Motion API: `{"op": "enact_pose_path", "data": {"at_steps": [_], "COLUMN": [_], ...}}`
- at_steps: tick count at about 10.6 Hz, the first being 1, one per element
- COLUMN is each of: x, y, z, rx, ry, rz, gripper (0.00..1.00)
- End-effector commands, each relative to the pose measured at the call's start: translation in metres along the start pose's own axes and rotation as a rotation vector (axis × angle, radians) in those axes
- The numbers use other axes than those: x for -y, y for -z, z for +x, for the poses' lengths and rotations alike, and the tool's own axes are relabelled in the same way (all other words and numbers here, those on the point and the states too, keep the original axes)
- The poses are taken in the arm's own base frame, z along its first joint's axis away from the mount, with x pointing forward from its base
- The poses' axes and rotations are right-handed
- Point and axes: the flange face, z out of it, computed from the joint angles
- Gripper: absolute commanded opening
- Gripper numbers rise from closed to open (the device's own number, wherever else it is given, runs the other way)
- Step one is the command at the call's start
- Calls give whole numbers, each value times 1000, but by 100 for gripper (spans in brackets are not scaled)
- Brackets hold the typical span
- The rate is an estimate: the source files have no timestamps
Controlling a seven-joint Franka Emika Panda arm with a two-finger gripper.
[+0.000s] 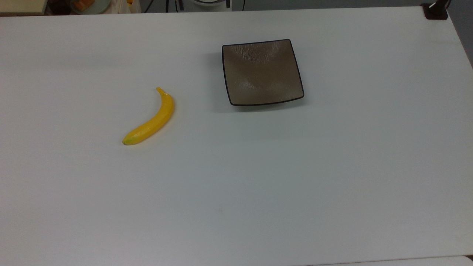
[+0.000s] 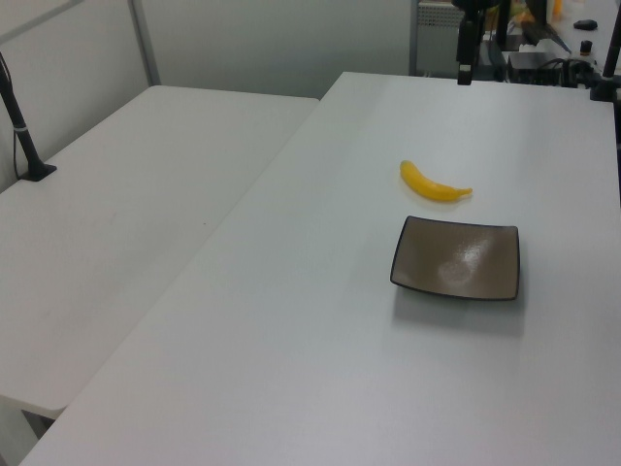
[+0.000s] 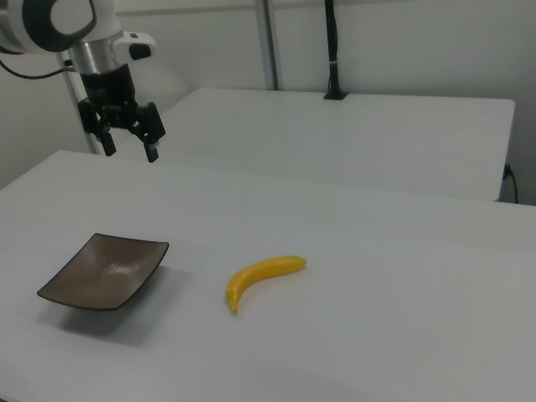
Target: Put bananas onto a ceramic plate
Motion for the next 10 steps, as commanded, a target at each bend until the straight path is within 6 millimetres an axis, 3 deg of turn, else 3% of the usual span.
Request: {"op": "enact_pose_path", "data": {"at_steps": [1, 7, 10], "x": [4, -5, -40], "y": [-2, 1, 29], "z": [2, 4, 9], "rx": [-28, -36, -84], "ry": [3, -18, -153], "rz": [7, 6, 20], "gripper": [100, 100, 100]}}
